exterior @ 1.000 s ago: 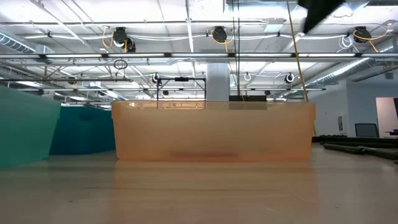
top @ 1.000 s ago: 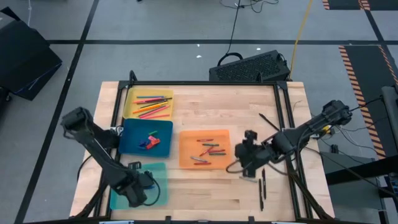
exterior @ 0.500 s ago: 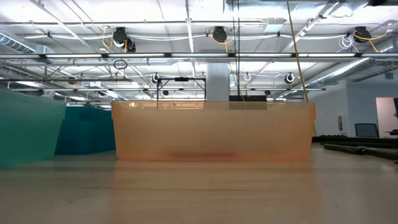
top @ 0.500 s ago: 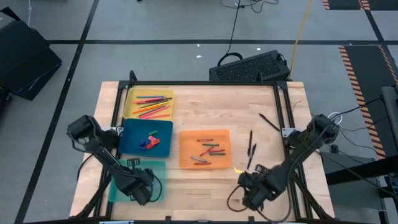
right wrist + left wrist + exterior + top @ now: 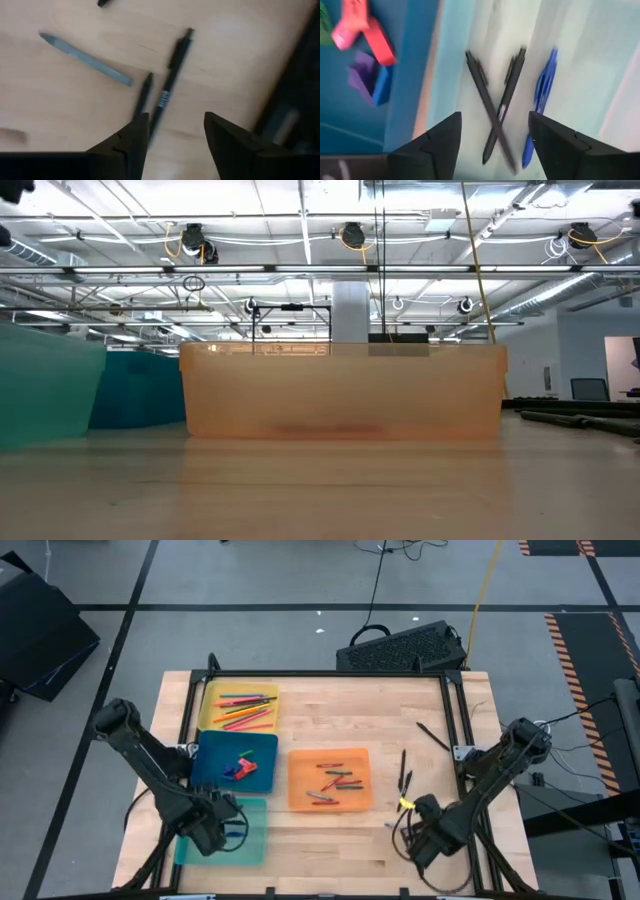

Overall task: Sort crayons/erasers/pens/pencils in bins
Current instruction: Put the black pen into the green bin

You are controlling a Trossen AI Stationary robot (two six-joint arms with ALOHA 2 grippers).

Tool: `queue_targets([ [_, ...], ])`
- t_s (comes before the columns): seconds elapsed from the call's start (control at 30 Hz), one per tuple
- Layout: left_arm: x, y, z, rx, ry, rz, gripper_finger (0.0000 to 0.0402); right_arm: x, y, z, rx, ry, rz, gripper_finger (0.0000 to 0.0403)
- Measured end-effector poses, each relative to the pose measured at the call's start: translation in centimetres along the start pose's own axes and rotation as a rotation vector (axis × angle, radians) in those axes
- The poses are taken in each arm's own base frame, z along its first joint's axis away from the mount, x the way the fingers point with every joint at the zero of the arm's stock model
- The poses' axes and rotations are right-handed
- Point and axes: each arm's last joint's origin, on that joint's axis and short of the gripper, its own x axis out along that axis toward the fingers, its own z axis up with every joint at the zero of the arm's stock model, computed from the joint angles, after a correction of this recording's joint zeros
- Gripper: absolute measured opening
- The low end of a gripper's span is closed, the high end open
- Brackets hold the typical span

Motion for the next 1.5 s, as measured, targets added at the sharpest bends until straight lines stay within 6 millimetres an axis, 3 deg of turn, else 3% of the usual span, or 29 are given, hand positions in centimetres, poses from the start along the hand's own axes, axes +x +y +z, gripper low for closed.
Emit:
queue_targets([
  [0.2, -1.7, 1.1, -0.2, -0.094, -0.080, -0.053, 0.0234, 4.2, -1.5, 2.1, 0.143, 0.129, 0.162, 0.0151],
  [0.37, -1.9, 1.1, -0.3, -0.147, -0.083, -0.066, 0.0234, 7.5, -3.1, 3.4, 0.233, 0.149, 0.212, 0.0131],
  [0.93, -2.0, 1.0, -0.5, -0.193, -0.113, -0.065, 0.0234, 8.7, -4.3, 4.5, 0.227, 0.094, 0.126, 0.0021],
  [1.13, -2.3, -0.2, 0.5, -0.193, -0.266, -0.172, 0.0234, 6.6, -4.7, 5.0, 0.233, -0.005, 0.221, 0.0028],
  [1.33, -3.2, -1.4, 3.3, -0.178, -0.516, -0.305, 0.0234, 0.8, -4.6, 5.3, 0.165, -0.137, 0.443, 0.0022],
  [1.5, -4.6, -1.2, 7.2, -0.168, -0.749, -0.411, 0.0234, -5.0, -2.8, 5.7, 0.076, -0.374, 0.754, 0.0023],
])
